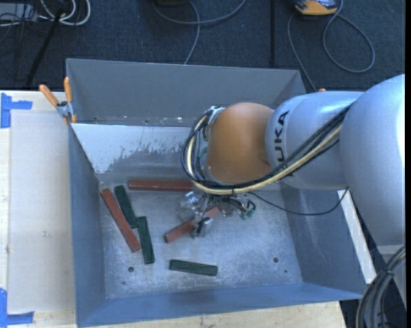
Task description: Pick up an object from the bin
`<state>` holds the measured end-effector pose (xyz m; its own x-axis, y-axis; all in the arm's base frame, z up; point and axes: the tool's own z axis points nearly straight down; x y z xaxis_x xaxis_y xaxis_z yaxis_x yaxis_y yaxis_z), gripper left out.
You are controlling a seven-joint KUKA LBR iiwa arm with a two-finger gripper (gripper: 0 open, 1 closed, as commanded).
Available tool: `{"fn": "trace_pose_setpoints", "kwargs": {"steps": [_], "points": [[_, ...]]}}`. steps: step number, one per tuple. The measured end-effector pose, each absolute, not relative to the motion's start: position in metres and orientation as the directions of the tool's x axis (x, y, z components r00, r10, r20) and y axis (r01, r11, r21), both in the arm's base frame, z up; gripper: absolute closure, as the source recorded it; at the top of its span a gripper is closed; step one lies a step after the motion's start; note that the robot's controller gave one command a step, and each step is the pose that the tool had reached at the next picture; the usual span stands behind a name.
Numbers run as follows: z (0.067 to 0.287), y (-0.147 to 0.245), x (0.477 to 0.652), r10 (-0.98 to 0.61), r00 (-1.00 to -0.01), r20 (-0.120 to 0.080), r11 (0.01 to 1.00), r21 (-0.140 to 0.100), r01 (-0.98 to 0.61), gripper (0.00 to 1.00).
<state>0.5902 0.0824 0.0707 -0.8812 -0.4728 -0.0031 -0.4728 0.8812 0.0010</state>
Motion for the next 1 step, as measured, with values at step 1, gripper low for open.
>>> {"fn": "trace_pose_setpoints", "kwargs": {"steps": [1], "points": [[0.2056,0.0829,0.5701,-0.493,-0.87,-0.008,0.87,-0.003,-0.493,1.0]]}}
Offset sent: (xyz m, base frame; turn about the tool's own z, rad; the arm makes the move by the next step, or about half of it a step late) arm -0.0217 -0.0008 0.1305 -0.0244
